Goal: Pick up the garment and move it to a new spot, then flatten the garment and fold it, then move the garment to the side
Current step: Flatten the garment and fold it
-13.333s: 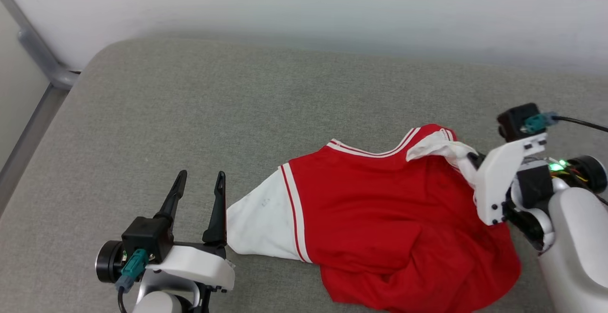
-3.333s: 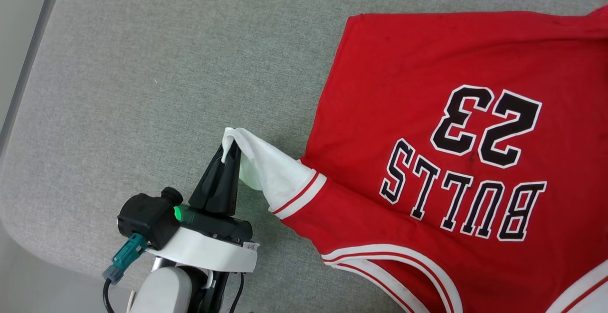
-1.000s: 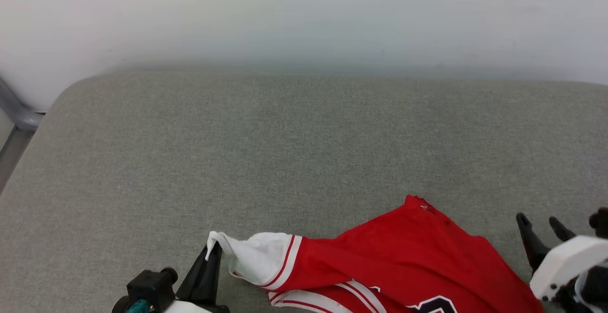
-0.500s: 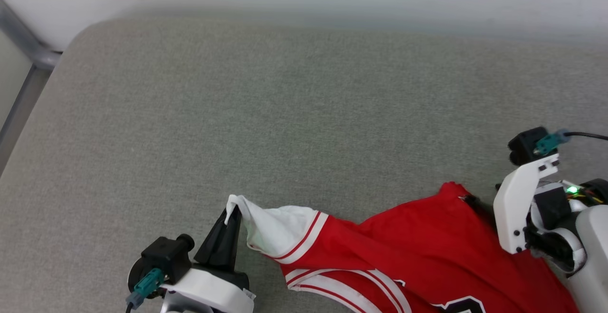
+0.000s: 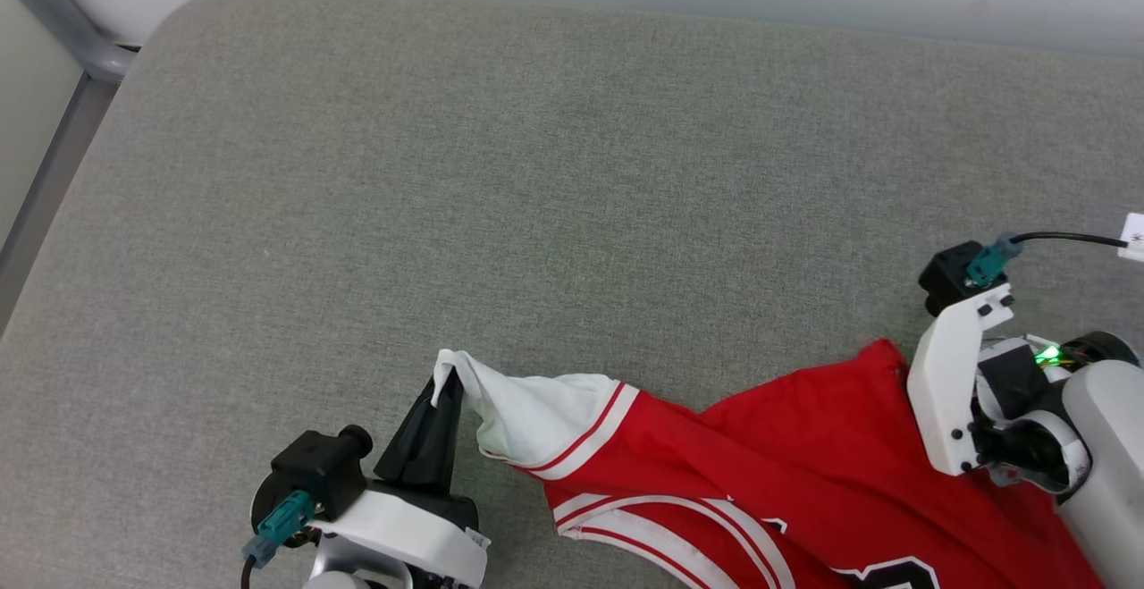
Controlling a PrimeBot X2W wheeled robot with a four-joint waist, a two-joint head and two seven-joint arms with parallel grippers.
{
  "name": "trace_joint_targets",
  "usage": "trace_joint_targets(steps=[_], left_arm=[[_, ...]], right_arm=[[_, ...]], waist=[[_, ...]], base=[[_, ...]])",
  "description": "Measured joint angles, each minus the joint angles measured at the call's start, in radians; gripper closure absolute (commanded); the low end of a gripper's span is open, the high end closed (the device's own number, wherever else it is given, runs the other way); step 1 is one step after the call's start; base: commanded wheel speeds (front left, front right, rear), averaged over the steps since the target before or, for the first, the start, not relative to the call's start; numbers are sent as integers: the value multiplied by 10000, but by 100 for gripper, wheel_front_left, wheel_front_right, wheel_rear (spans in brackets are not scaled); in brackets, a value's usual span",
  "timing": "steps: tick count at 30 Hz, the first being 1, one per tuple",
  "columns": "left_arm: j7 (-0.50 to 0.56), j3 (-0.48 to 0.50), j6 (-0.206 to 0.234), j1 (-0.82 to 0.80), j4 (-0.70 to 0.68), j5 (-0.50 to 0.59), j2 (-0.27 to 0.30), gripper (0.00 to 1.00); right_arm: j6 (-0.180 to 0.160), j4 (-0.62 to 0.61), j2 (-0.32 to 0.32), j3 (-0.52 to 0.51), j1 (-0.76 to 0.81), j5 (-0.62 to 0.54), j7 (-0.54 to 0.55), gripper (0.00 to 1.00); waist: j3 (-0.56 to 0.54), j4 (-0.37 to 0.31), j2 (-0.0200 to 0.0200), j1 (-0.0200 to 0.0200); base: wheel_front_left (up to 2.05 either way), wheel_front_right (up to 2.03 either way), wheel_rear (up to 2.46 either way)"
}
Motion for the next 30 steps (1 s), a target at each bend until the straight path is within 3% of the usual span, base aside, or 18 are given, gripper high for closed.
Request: trace_joint_targets(steps=[7, 16, 23, 30], left_arm=[[0, 82, -2, -19, 50, 10, -12, 100], [0, 244, -4, -449, 180, -19, 230, 100], [33, 353, -17, -2180, 765, -337, 995, 100], [727, 276, -19, -5067, 1896, -1183, 1772, 100]], right_arm=[[58, 180, -21, 253, -402, 318, -694, 100], [50, 259, -247, -1264, -631, -219, -2253, 100], [52, 290, 125, -2598, -1168, -1277, -2754, 100], [52, 372, 825, -3707, -2600, -2245, -3139, 100]], waist=[[-262, -53, 0, 1], [-1008, -213, 0, 1], [-1316, -656, 0, 0], [-1141, -1056, 0, 0]], base=[[0, 0, 0], [0, 0, 0], [0, 0, 0], [0, 0, 0]])
